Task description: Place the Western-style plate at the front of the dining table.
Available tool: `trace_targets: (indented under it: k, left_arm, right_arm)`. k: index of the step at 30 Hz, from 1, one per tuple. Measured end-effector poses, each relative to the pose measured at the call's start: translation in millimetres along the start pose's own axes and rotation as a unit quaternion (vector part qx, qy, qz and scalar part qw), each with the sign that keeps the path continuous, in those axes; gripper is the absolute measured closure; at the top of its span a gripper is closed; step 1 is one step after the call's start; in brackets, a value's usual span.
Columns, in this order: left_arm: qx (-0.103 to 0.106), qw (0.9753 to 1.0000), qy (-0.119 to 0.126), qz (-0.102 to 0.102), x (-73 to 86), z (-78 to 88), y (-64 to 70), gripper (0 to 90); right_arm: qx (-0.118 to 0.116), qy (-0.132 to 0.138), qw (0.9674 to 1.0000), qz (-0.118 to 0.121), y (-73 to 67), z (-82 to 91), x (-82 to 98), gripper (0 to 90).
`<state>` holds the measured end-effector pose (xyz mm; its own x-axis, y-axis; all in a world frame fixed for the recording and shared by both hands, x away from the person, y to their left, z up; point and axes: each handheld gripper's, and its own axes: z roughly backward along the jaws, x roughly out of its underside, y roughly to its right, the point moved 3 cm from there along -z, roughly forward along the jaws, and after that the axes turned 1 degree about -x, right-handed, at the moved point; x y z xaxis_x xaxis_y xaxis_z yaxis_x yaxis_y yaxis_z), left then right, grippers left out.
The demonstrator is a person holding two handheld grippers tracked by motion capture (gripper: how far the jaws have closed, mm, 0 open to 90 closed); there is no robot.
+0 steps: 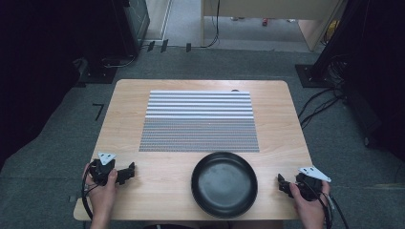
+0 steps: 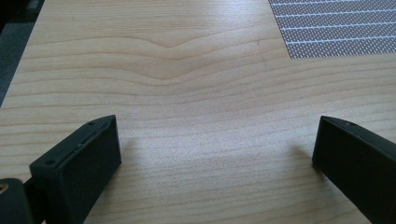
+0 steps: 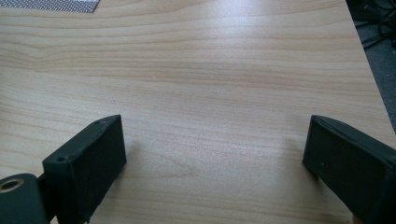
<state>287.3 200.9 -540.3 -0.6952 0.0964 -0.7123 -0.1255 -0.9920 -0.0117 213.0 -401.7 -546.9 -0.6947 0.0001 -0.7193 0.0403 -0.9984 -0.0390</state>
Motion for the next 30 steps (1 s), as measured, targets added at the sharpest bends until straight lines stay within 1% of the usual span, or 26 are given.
trace_targets:
  k: [5, 6, 7, 8, 13, 18, 25, 26, 29, 30]
  left_arm:
    - [0.004, 1.0000, 0.000, -0.005, -0.4, -0.4, -0.9, 0.2]
    - [0.004, 1.0000, -0.002, -0.005, -0.7, -0.9, -0.8, 0.0]
    - [0.004, 1.0000, -0.002, -0.005, -0.7, -0.9, -0.8, 0.0]
    - [0.002, 1.0000, -0.003, -0.005, -0.9, -1.2, -0.4, 0.0]
    - [0.001, 1.0000, -0.003, -0.003, -1.4, -1.7, -0.2, 0.0]
    - [-0.004, 1.0000, -0.003, 0.002, -2.4, -2.8, 0.1, 0.0]
    - [0.001, 1.0000, -0.002, -0.001, -2.9, -3.2, -1.3, 0.0]
    - [-0.004, 1.0000, -0.003, 0.003, -3.2, -3.3, -1.1, 0.0]
    - [-0.011, 0.9999, -0.006, 0.009, -3.7, -3.4, -0.6, 0.0]
    - [-0.014, 0.9998, -0.007, 0.014, -4.4, -3.6, -0.7, 0.0]
  right_arm:
    - [-0.001, -0.001, 1.0000, -0.001, -0.3, -0.8, -0.5, 3.7]
    - [-0.002, -0.004, 1.0000, 0.001, -0.2, -3.0, -2.1, 1.1]
    - [-0.002, -0.004, 1.0000, 0.001, -0.2, -3.0, -2.1, 1.1]
    - [-0.001, -0.008, 1.0000, 0.000, -0.5, -7.9, -6.2, 0.0]
    - [0.002, -0.007, 1.0000, -0.002, -3.0, -15.8, -13.7, 0.0]
    - [0.002, -0.007, 1.0000, -0.003, -4.5, -15.7, -13.9, 0.0]
    - [0.003, -0.007, 1.0000, -0.005, -4.8, -15.8, -14.1, 0.0]
    - [0.004, -0.007, 0.9999, -0.006, -4.9, -15.8, -14.1, 0.3]
    - [0.012, 0.006, 0.9997, -0.020, -4.5, -14.4, -14.6, 7.8]
    - [0.011, 0.008, 0.9995, -0.027, -4.3, -13.7, -14.6, 8.4]
